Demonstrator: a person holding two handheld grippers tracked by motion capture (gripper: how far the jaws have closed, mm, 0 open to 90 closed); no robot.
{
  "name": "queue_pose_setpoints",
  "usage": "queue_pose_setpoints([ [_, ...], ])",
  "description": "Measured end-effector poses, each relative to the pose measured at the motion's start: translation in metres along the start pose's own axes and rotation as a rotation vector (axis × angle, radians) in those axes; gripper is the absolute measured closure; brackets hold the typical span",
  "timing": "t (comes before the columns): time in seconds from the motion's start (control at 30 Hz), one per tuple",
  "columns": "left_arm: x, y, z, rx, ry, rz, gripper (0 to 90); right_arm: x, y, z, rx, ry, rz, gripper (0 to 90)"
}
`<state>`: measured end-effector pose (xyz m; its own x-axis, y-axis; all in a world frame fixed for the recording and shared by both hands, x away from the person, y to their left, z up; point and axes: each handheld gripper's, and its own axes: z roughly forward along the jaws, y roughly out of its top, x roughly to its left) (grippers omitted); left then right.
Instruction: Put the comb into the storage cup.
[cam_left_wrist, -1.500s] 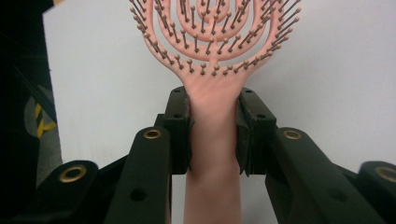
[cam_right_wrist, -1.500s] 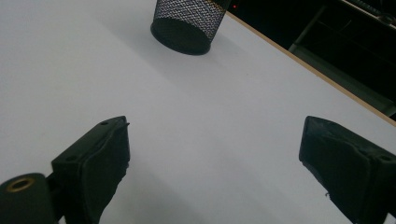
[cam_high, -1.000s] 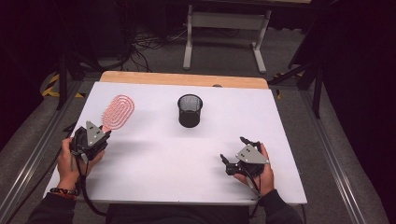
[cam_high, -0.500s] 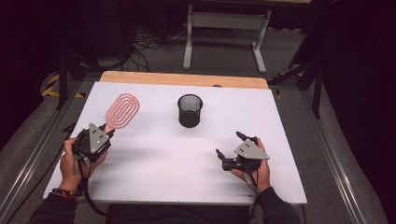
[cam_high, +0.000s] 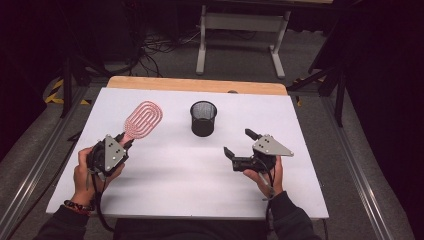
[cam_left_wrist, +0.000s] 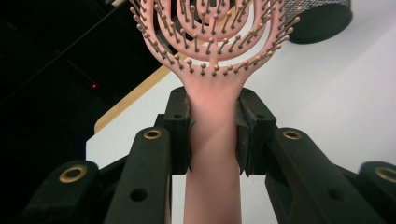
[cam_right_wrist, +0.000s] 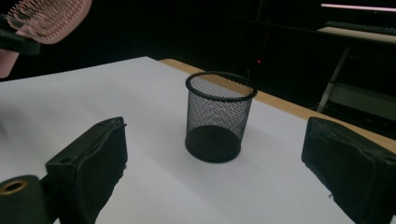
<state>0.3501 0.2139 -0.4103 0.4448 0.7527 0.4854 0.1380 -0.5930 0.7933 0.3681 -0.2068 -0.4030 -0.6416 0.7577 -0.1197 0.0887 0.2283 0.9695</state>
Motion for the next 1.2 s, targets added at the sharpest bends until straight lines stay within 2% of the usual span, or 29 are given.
queue_pose_setpoints([
  [0.1,-0.004,0.003,0.001,-0.020,-0.015,0.001,69.6,0.004,0.004,0.005,-0.004,0.016,0.002,7.6],
  [0.17,-0.008,0.005,0.001,-0.031,-0.024,0.011,69.6,0.010,0.010,0.014,0.008,0.080,0.063,7.4],
  [0.23,-0.013,0.008,0.002,-0.042,-0.038,0.023,69.6,0.012,0.012,0.018,0.006,0.099,0.079,7.4],
  [0.33,-0.022,0.013,0.003,-0.063,-0.058,0.038,69.6,0.025,0.018,0.030,0.019,0.130,0.061,7.7],
  [0.57,-0.038,0.021,0.009,-0.093,-0.085,0.069,69.6,0.040,0.024,0.045,0.033,0.194,0.064,8.8],
  [0.73,-0.052,0.028,0.014,-0.117,-0.118,0.082,69.6,0.054,0.028,0.058,0.036,0.244,0.067,10.1],
  [0.8,-0.057,0.030,0.014,-0.130,-0.124,0.087,69.5,0.055,0.029,0.058,0.035,0.248,0.071,10.6],
  [0.93,-0.071,0.036,0.019,-0.143,-0.162,0.106,69.6,0.057,0.030,0.059,0.032,0.266,0.067,12.5],
  [1.2,-0.093,0.043,0.027,-0.156,-0.198,0.150,69.5,0.050,0.031,0.053,-0.004,0.304,0.126,18.6],
])
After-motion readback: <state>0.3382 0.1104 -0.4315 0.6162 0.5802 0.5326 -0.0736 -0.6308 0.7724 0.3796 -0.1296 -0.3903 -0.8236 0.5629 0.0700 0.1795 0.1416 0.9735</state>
